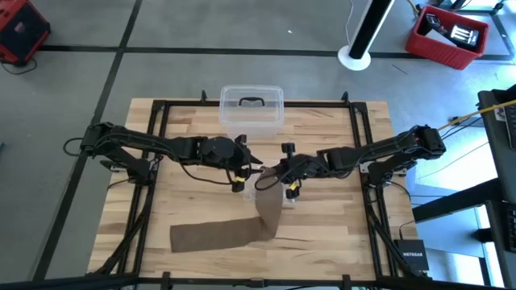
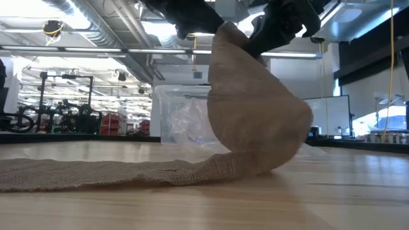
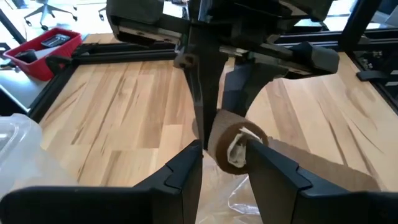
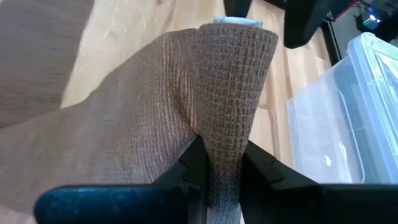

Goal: Roll bandage
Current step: Roll the brown bandage

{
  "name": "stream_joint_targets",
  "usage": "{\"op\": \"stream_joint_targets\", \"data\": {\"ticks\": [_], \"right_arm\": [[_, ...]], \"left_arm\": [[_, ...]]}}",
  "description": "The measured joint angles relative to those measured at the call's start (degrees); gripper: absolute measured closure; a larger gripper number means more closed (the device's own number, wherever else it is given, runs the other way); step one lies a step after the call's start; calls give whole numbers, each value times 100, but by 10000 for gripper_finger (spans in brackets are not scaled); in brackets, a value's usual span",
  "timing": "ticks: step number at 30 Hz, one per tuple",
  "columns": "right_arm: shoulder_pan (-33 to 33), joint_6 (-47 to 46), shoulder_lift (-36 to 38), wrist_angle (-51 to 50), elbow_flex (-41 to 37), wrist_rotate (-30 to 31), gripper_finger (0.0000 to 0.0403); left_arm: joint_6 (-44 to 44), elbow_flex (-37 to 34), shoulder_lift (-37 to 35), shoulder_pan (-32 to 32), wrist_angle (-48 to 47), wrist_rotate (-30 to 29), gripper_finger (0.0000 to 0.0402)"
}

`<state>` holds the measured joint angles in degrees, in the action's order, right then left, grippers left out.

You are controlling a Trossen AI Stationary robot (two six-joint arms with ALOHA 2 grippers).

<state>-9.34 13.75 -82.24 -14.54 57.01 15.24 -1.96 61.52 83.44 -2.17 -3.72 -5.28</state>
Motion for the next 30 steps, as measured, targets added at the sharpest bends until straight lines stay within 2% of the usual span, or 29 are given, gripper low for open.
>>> {"op": "stream_joint_targets", "data": {"ticks": [14, 20, 23, 27, 30], "right_arm": [[1, -64, -167, 252, -11, -93, 347], [0, -259, -451, -77, 197, -93, 347], [0, -286, -593, -214, 344, -132, 347], [0, -466, -645, -470, 457, -132, 337], [0, -732, -634, -561, 498, -87, 312]], "left_arm": [[-8, 9, 226, -13, -56, -1, 286], [61, 9, 558, -9, -93, 61, 287], [43, 7, 643, -13, -133, 74, 309], [-120, 7, 673, -9, -146, 51, 381], [-152, 4, 611, -7, -99, -37, 389]]}}
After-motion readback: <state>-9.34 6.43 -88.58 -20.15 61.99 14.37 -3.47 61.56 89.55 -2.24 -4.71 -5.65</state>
